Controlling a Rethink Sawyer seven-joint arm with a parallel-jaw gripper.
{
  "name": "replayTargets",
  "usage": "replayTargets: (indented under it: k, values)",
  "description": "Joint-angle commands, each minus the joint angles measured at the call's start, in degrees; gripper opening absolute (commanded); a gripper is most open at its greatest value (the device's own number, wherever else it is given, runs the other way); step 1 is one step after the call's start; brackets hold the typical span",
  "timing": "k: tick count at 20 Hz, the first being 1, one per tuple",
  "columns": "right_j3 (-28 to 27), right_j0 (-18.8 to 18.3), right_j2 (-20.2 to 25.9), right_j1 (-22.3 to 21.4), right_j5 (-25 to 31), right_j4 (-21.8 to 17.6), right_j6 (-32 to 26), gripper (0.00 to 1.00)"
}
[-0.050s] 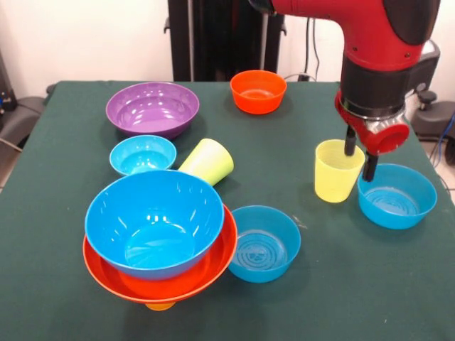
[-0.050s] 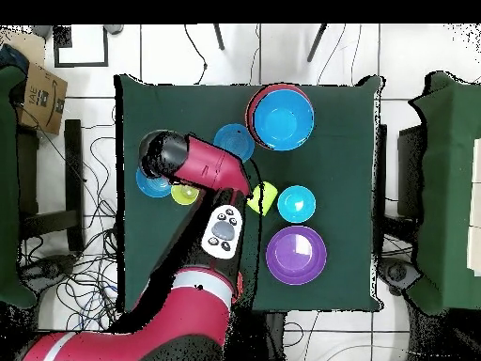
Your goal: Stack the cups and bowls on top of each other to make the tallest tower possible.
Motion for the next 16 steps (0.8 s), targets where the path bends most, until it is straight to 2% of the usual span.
replayTargets:
  k: [1, 6, 13, 16]
  values:
    - [-1.7, 0.6, 4.0, 5.7, -8.2, 0.1, 8.3, 1.00]
    - [-2.8, 1.1, 3.6, 6.7, -7.8, 0.4, 8.8, 1.00]
    - [-2.9, 1.3, 2.8, 6.0, -2.8, -0.3, 8.3, 1.00]
    - [-2.6, 1.5, 2.4, 4.7, 1.1, -0.4, 8.7, 1.00]
